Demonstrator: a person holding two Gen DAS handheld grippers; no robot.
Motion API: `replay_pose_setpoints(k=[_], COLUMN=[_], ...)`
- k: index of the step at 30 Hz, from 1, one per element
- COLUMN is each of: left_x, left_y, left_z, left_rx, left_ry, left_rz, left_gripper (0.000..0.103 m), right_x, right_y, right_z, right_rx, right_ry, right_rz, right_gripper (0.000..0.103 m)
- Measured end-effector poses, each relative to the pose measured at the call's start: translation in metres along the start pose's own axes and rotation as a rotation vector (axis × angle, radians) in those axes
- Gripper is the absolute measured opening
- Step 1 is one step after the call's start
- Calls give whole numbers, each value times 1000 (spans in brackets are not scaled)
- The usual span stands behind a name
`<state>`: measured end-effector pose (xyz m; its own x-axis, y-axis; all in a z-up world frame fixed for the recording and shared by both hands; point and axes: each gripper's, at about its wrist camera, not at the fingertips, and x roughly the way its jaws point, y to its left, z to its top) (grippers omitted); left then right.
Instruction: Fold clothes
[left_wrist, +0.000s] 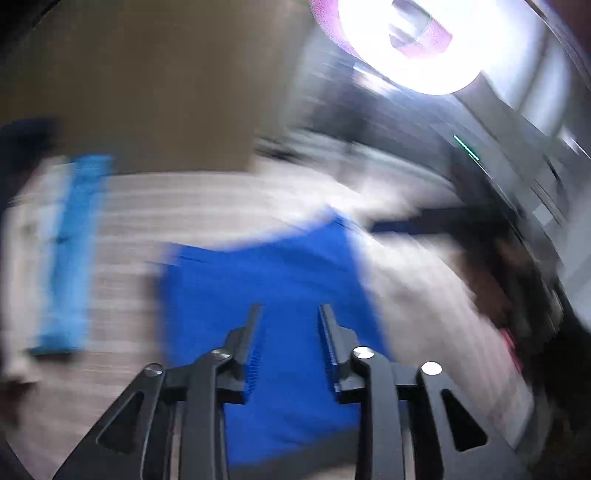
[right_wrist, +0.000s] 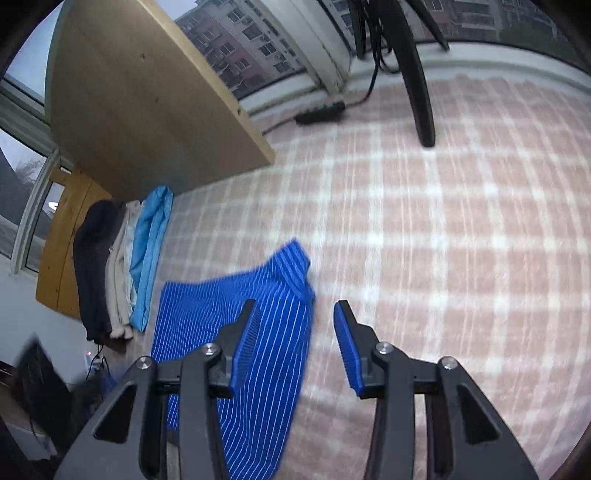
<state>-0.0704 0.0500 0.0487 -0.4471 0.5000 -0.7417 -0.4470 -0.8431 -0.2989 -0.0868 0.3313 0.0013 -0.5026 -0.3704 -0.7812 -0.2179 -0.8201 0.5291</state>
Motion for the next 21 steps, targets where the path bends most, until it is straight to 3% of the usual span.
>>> replay_pose_setpoints(k=[3, 5, 8, 17, 21], left_x=[14, 24, 41, 74, 82], left_y=[50, 63, 66, 69, 68], left_z=[16, 21, 27, 36, 38], left_rx=[-138, -161, -136, -131, -121], left_ry=[52, 69, 87, 179, 201], left_rz=[56, 71, 114, 103, 91], left_gripper=[45, 45, 47, 45, 31], right_x=[8, 11, 15, 35, 39], right_y=[1, 3, 9, 11, 12], right_z=[-2, -3, -2, 6, 8], right_rx=[10, 11, -5, -15, -4], right_ry=[12, 16, 25, 62, 61], right_rz=[8, 10, -1, -40, -25], right_gripper=[41, 41, 41, 41, 41])
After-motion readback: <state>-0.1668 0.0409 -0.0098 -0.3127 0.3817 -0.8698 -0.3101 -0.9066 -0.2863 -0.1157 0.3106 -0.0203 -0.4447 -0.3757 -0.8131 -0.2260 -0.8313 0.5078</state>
